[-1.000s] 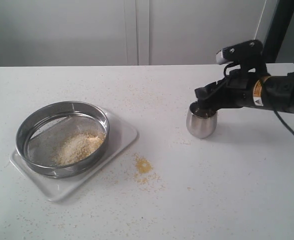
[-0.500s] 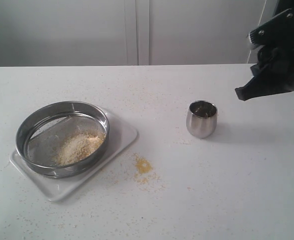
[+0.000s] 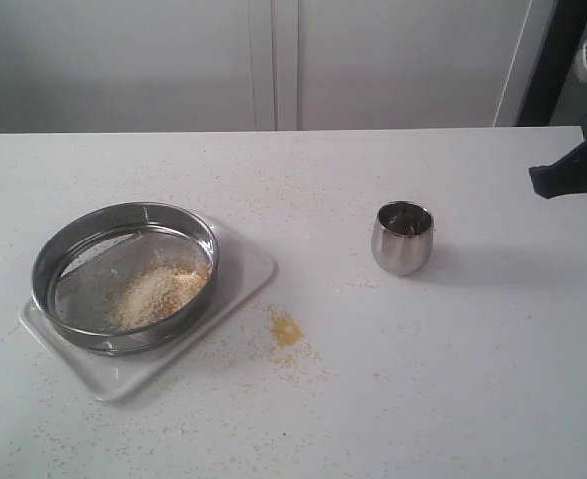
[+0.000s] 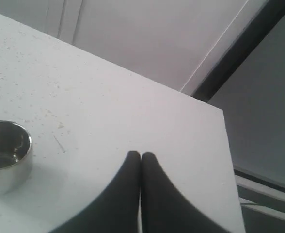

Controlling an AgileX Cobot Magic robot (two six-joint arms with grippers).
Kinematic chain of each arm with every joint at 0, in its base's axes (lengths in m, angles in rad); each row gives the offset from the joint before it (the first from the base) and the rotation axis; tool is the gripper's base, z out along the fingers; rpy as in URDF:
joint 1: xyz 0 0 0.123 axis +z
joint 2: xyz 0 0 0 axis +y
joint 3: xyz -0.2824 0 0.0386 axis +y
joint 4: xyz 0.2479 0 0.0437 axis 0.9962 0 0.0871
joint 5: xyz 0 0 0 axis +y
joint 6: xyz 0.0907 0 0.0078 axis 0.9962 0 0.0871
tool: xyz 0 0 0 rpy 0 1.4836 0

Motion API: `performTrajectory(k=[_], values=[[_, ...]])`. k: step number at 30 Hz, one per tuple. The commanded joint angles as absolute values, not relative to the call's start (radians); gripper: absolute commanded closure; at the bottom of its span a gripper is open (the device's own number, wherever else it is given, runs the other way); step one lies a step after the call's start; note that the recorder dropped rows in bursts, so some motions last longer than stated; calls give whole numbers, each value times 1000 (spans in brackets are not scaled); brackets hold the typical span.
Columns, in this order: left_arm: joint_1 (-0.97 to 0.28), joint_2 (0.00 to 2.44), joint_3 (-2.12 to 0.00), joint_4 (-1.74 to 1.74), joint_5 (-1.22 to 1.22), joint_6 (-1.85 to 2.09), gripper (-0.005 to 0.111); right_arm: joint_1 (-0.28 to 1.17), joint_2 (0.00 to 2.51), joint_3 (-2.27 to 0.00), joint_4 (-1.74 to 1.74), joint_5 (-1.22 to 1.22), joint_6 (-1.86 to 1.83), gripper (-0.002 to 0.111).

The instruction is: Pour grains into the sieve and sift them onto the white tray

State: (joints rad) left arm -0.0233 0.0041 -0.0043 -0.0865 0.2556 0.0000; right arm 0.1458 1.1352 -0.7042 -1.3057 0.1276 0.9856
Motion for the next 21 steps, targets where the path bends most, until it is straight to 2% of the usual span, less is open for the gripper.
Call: performTrajectory(k=[1, 8, 14, 21], values=[[-22, 0, 0, -93, 254, 0, 107, 141, 1107, -660, -1089, 96, 901, 108], [-22, 0, 0, -93, 254, 0, 107, 181, 1087, -648, -353, 136, -9, 108], [-22, 0, 0, -93, 254, 0, 107, 191, 995, -581, -73, 16, 21, 108], [-22, 0, 0, -93, 254, 0, 107, 191, 899, -410, -70, -220, 110, 108]])
